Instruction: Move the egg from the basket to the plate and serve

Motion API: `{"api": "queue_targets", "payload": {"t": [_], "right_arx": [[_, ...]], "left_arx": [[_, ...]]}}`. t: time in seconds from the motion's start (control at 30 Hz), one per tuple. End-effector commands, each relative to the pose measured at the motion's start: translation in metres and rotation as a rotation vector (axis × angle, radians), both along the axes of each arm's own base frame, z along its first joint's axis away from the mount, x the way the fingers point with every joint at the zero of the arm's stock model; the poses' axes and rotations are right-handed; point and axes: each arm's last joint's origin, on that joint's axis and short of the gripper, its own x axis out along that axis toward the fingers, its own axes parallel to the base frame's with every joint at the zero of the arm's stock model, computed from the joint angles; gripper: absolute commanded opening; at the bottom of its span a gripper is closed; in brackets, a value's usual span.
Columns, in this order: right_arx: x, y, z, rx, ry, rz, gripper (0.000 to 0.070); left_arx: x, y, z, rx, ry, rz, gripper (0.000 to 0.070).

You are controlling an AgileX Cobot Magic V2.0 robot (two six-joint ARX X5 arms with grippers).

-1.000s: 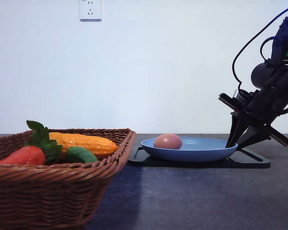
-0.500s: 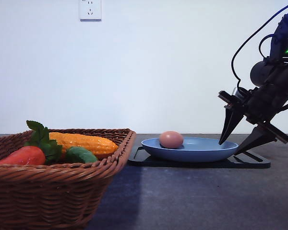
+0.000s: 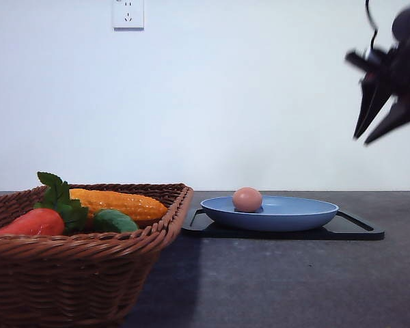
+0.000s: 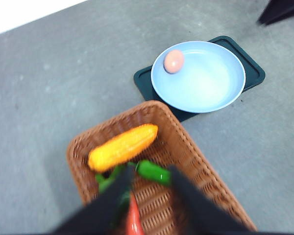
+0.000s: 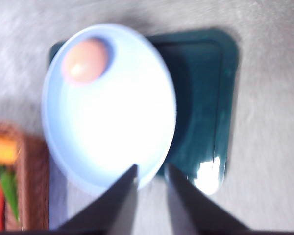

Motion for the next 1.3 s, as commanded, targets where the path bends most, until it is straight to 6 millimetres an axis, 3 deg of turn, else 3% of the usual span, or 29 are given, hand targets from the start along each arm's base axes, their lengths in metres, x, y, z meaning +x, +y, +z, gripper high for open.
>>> {"api": "queue_targets", "payload": {"t": [0.0,0.13,0.27,0.43,0.57,0.73,1.07,1.17,1.27], "right_arx": [[-0.01,0.007,0.018,-0.054,-0.067,0.048,0.0007],[-0.044,0.029,0.052,-0.174,-0.16,0.075,0.0],[-0.083,0.05,0.077,-0.264,-0.263,0.111,0.0],[-0.128,0.07,0.093,-0.332,-0.396,0.16,0.0],[-0.157,0.079,0.093,-0.374,-0.499,0.175,0.0],[-0.178,0.082,0.069,-0.375,-0.602,0.178,0.0],[-0.202,0.082,-0.019,-0.264,-0.773,0.161,0.0],[-0.206,0.083,-0.041,-0.202,-0.838,0.131,0.0],[-0.208,0.083,-0.055,-0.145,-0.88,0.092,0.0]], "left_arx": [[0.005,-0.007,0.004,0.024,-0.042,-0.029,0.0],[0.019,-0.013,0.0,0.072,-0.057,-0.02,0.0],[0.037,-0.005,-0.005,0.108,-0.048,0.055,0.0],[0.052,0.016,-0.014,0.115,-0.048,0.171,0.0],[0.057,0.032,-0.025,0.09,-0.065,0.243,0.0],[0.047,0.042,-0.046,0.007,-0.086,0.218,0.0],[0.011,0.062,-0.108,-0.211,-0.105,0.158,0.0],[0.0,0.069,-0.127,-0.262,-0.111,0.173,0.0],[-0.007,0.074,-0.132,-0.33,-0.122,0.189,0.0]]}}
